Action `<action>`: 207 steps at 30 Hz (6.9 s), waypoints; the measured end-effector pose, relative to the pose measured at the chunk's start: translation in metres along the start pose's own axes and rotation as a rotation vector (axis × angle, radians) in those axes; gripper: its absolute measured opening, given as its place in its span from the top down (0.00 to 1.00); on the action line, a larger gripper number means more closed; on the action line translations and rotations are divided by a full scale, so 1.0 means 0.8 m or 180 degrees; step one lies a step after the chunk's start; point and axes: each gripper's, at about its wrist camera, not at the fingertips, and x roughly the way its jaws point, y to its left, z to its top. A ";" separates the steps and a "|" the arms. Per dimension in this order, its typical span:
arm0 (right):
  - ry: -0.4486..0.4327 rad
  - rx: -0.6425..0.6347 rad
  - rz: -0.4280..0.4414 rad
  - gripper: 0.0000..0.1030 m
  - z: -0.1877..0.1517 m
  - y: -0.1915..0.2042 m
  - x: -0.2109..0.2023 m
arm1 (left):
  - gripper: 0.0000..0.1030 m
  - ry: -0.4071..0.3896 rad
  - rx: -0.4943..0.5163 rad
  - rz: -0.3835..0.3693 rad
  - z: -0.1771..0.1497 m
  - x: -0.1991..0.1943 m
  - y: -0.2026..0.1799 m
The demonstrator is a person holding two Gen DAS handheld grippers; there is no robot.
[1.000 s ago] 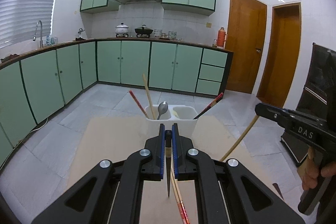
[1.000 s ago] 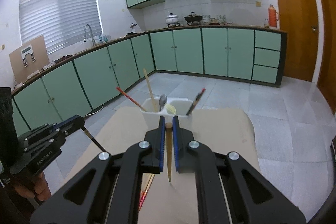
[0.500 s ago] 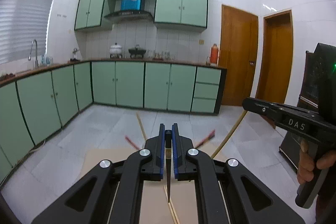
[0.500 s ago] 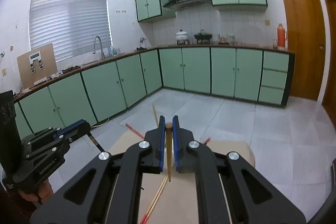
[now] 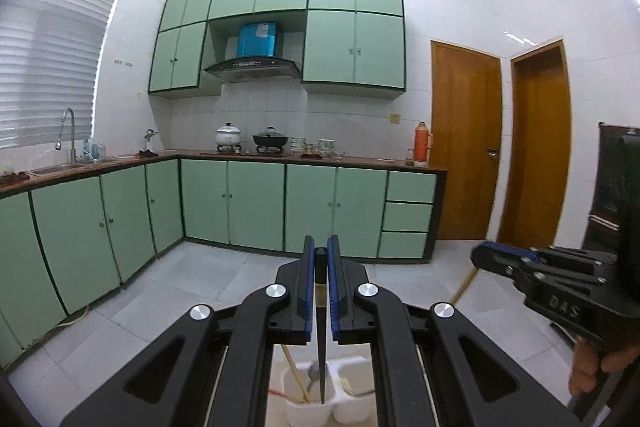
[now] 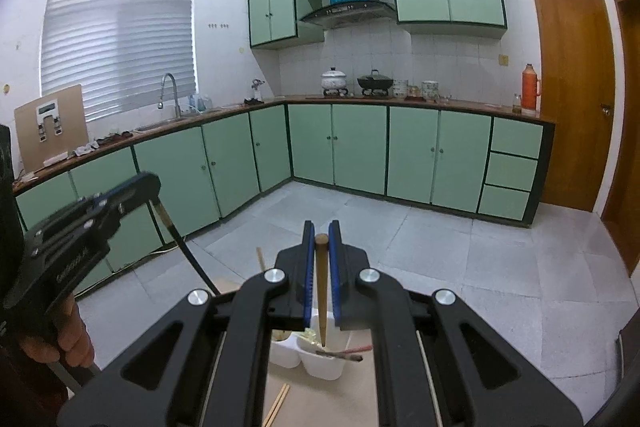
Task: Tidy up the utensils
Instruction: 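Lift both chopsticks and lower them into the white holder, then open both grippers and pull back from the holder, then lower the right gripper and close it on a red-patterned chopstick, then close the left gripper on the other red chopstick while the right holds its own, then lift both red chopsticks and lower them into the white holder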
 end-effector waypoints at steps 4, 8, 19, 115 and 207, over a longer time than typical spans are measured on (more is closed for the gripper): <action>0.0125 0.0034 -0.0016 0.94 -0.013 0.000 0.033 | 0.94 0.0062 0.0015 0.0063 -0.014 0.038 0.003; 0.0261 0.0086 -0.0046 0.94 -0.030 -0.003 0.067 | 0.94 0.0192 0.0009 0.0101 -0.040 0.074 0.004; 0.0488 0.0210 0.0008 0.88 -0.068 -0.009 0.100 | 0.89 0.0636 -0.0103 0.0064 -0.092 0.115 0.025; 0.1359 0.0094 -0.0665 0.40 -0.446 0.118 -0.024 | 0.23 0.1174 -0.0109 0.0432 -0.348 -0.177 0.063; 0.0450 0.0324 -0.0507 0.95 -0.342 0.053 -0.108 | 0.95 0.1085 -0.0120 0.0183 -0.258 -0.148 -0.052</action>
